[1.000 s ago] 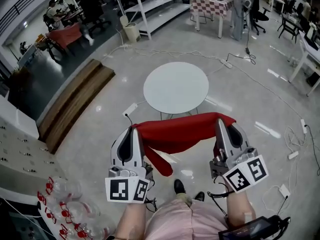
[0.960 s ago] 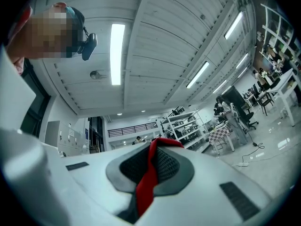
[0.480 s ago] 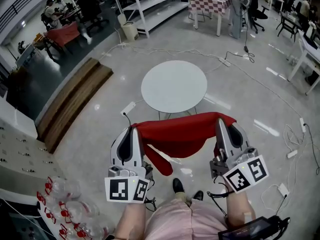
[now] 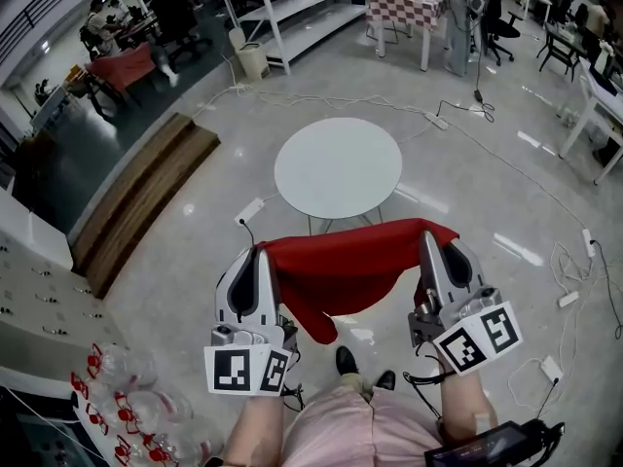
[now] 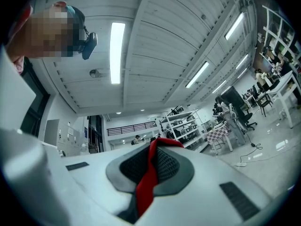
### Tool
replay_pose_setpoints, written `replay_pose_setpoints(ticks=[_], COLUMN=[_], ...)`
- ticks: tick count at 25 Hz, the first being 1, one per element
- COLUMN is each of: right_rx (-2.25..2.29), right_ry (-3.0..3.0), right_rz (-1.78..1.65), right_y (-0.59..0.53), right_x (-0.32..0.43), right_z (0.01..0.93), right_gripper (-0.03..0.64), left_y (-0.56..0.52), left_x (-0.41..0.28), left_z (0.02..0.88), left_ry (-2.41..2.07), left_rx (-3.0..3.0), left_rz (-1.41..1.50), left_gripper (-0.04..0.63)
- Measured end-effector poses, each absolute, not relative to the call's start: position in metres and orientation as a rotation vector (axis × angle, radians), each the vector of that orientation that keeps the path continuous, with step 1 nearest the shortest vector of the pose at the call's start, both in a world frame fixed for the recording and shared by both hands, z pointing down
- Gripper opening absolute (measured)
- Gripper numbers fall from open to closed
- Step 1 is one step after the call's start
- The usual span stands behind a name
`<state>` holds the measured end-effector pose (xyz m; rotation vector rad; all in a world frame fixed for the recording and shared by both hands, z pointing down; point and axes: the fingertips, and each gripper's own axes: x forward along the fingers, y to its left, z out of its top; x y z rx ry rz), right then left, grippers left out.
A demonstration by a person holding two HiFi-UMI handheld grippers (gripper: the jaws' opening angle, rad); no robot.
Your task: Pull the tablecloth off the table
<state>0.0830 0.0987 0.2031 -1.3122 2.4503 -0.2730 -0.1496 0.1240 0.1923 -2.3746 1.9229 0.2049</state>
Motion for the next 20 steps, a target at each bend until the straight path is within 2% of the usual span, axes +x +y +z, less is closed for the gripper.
replay_pose_setpoints(ticks=[20], right_rx=[-1.306], right_ry=[2.443], right_rz=[-0.245], right_y=[0.1076], right_x=[0.0901], right_z=[0.1974], right_gripper=[0.026], left_y=[0.1313], left_x=[-0.1423], left_z=[0.1889], left_ry=[1.91], left_rx=[-2.366], left_rz=[0.204], left_gripper=[0.037])
